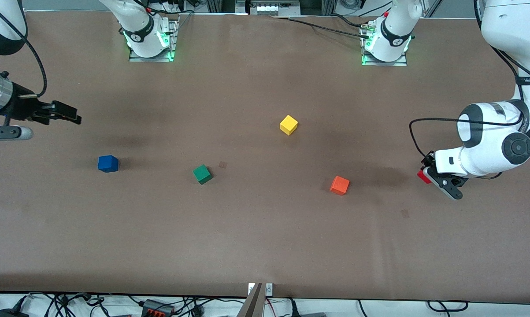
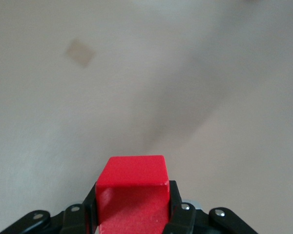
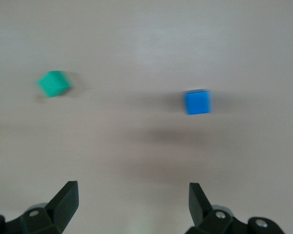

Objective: Pass red block to right arm, stack on blue
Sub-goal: 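Grasp the red cube with the left gripper while the right gripper reaches forward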

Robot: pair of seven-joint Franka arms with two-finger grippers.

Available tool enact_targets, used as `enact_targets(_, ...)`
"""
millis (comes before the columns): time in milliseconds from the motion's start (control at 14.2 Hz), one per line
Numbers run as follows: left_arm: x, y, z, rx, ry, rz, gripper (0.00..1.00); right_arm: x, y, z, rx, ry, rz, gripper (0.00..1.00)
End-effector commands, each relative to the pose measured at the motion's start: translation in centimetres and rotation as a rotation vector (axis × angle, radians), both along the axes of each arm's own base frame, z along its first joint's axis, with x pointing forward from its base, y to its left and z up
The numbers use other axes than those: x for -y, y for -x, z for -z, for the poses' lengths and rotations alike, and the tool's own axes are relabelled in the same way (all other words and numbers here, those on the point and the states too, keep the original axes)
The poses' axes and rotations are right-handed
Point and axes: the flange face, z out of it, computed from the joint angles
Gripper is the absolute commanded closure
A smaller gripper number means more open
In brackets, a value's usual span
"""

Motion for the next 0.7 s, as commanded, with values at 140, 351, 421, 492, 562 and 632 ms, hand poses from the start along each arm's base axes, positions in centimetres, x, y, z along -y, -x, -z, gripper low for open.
enact_targets(140,4.3,-1.4,-4.0,0.037,0.364,0.308,0.76,-3.1,-2.9,5.3,-0.08,-0.406,0.103,0.0)
enact_targets(351,7.0,-0.7,-4.2,0.034,0.631,0.367,0.76,-4.2,-3.7,6.4,-0.112,-0.591,0.175,0.0)
enact_targets(421,8.0,-0.6,-4.6,0.063,0.728,0.384,0.76,-4.7,-3.7,6.5,-0.123,-0.623,0.176,0.0)
enact_targets(492,9.1,-0.6,-5.0,0.099,0.837,0.392,0.76,-5.6,-3.7,6.8,-0.154,-0.689,0.175,0.0)
enact_targets(562,10.1,-0.6,-5.4,0.141,0.931,0.398,0.76,-6.5,-3.7,6.4,-0.16,-0.778,0.163,0.0)
enact_targets(632,11.0,-0.7,-5.1,0.174,1.022,0.398,0.76,-7.1,-4.0,7.1,-0.171,-0.851,0.16,0.0)
